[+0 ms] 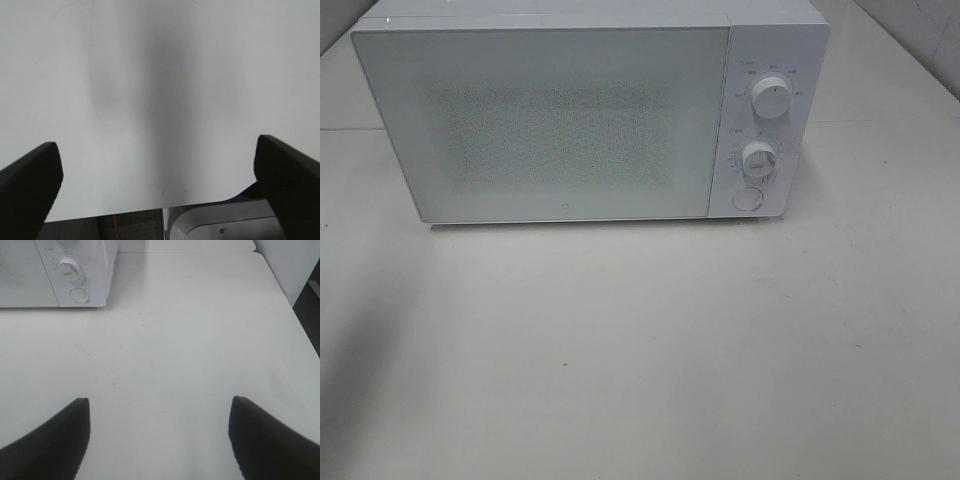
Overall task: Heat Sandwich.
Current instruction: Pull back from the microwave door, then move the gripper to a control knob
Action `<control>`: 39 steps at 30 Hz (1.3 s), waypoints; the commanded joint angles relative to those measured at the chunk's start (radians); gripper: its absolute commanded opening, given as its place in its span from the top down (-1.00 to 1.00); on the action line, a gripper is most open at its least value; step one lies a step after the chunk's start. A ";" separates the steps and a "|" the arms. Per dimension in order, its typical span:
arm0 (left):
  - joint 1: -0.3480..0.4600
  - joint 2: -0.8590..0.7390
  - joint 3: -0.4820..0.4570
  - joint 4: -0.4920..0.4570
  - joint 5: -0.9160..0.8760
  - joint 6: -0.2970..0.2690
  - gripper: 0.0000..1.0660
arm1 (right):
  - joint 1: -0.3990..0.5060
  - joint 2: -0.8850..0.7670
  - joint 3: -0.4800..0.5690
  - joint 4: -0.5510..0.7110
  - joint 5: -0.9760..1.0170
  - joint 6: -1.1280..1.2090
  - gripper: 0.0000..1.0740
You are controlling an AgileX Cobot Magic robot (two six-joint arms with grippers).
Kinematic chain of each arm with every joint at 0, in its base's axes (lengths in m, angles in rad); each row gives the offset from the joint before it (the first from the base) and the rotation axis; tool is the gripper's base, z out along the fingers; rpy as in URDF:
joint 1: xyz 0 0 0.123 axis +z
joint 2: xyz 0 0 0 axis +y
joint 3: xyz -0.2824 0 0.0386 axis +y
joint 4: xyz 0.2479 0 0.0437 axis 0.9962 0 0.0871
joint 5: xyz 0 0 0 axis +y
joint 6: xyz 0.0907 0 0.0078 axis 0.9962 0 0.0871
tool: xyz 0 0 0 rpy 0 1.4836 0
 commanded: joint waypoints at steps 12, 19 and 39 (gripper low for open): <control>0.017 -0.326 0.178 0.020 0.115 0.001 -0.86 | -0.008 -0.029 0.004 -0.002 -0.010 -0.010 -0.37; 0.017 -0.487 0.280 0.043 0.110 -0.001 -0.86 | -0.008 -0.029 0.004 -0.002 -0.010 -0.010 -0.37; 0.017 -0.902 0.298 0.040 0.106 0.000 -0.86 | -0.008 -0.029 0.004 -0.002 -0.010 -0.010 -0.37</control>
